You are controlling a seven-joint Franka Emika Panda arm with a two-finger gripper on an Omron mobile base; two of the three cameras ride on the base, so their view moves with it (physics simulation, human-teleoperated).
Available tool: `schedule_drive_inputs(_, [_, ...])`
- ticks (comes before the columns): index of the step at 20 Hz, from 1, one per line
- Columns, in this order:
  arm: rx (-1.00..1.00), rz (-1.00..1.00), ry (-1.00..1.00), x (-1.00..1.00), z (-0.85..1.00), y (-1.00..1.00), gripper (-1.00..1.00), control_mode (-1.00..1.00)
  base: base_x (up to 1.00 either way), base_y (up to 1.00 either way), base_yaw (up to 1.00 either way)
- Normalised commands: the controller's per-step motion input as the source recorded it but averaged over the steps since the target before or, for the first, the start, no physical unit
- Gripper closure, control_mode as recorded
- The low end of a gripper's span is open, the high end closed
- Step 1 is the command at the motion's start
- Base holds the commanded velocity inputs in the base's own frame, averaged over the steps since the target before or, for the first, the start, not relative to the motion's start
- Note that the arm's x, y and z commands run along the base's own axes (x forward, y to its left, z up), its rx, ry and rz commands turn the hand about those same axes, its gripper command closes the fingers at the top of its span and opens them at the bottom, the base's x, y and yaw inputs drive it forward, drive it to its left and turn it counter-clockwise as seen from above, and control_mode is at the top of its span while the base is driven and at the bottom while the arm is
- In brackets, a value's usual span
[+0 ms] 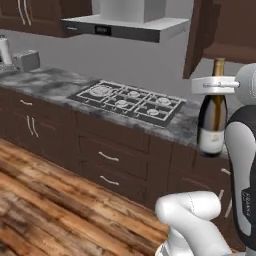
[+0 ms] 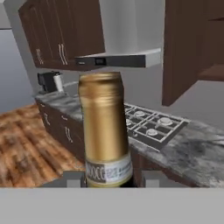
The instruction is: Get the candle and the wine from the cabinet and move them to the dining counter.
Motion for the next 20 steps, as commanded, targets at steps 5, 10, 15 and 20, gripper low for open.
schedule_drive_inputs(5, [0.00, 0.00, 0.00, 0.00, 0.00, 0.00, 1.00, 1.00, -0.09, 0.00, 1.00])
schedule_drive_inputs(10, [0.00, 0.00, 0.00, 0.00, 0.00, 0.00, 1.00, 1.00, 0.35, 0.00, 0.93])
schedule_drive_inputs(15, [0.00, 0.00, 0.00, 0.00, 0.00, 0.00, 1.00, 1.00, 1.00, -0.01, 0.48])
schedule_drive_inputs(20, [0.00, 0.00, 0.00, 0.00, 0.00, 0.00, 1.00, 1.00, 1.00, -0.31, 0.03])
